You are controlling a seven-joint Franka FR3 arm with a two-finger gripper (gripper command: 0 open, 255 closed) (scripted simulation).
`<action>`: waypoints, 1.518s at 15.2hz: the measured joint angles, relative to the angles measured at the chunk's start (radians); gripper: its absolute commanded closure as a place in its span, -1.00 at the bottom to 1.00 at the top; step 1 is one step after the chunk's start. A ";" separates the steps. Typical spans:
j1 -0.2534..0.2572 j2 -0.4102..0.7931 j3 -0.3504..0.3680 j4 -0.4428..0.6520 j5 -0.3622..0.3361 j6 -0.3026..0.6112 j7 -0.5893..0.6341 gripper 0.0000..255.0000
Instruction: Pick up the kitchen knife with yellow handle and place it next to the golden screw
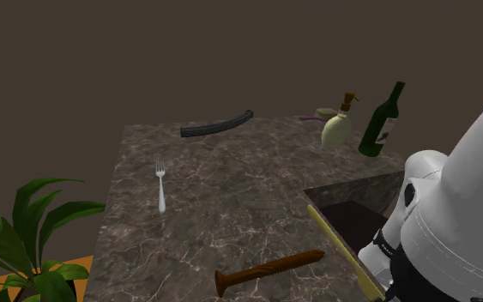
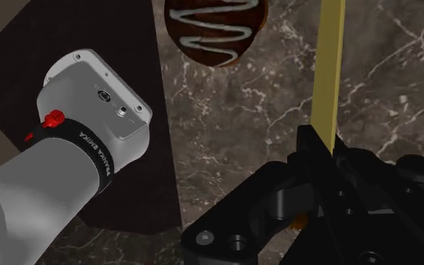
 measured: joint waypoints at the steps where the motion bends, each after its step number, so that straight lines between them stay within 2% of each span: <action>1: -0.010 0.021 0.025 0.034 0.003 -0.003 0.026 1.00; 3: -0.028 0.058 0.082 0.081 0.015 0.006 0.073 1.00; 10: -0.152 0.200 0.321 0.272 0.014 0.039 0.243 1.00; 23: -0.234 0.244 0.483 0.181 0.046 0.209 0.246 1.00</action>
